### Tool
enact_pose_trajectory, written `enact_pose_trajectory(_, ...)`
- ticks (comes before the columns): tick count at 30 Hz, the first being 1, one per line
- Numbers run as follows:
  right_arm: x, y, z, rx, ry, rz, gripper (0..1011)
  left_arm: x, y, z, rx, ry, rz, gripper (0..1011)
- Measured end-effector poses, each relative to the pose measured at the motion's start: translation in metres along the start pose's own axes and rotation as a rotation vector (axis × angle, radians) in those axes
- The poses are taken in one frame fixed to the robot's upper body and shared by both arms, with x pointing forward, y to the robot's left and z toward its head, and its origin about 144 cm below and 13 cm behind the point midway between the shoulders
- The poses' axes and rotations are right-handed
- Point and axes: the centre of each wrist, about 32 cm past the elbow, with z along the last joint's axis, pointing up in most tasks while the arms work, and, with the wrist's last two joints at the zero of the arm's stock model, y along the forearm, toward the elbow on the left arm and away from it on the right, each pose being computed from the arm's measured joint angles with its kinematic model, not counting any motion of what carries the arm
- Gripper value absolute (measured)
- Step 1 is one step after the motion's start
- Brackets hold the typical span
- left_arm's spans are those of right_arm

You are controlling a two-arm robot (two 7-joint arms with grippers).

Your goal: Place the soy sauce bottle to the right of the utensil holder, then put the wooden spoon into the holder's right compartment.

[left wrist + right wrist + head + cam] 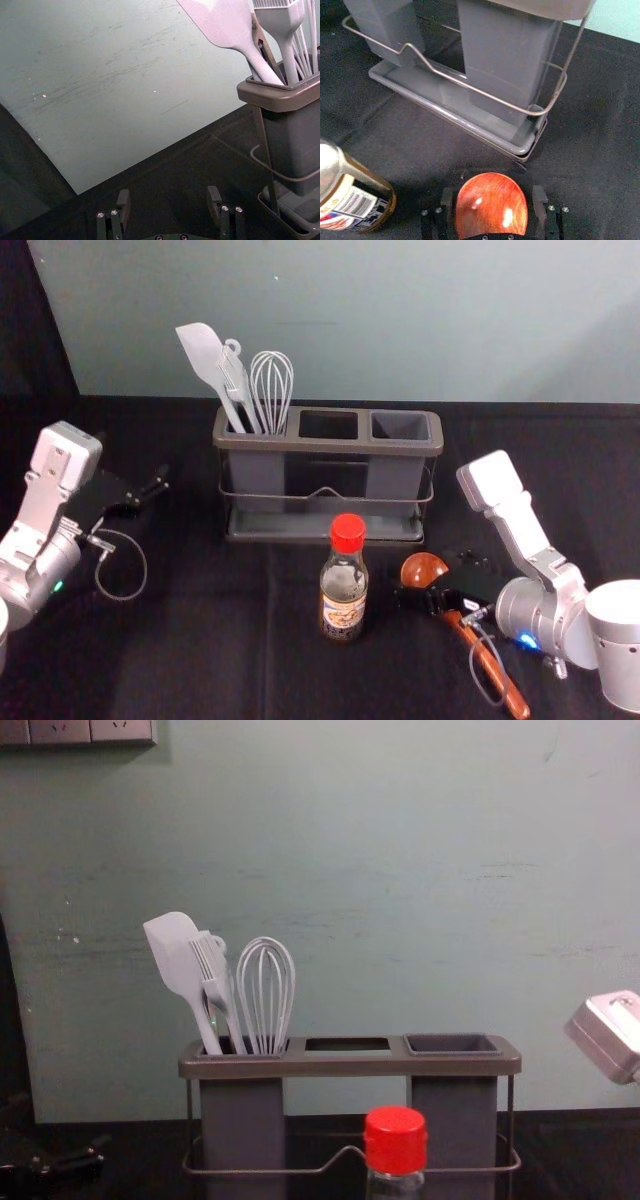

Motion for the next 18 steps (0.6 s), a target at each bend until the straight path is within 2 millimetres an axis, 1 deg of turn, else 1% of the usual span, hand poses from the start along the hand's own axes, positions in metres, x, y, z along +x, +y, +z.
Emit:
enact_pose_trajectory(7,0.0001,0.0034,-0.0013,0.010,0.002,-0.007,1002,0.0000,0.0000,0.0000,0.000,0.000,0.000,1005)
enact_pose_trajectory(18,0.0004,0.0030,-0.0011,0.008,0.002,-0.006,1003,0.0000,0.0000,0.0000,0.000,0.000,0.000,1005)
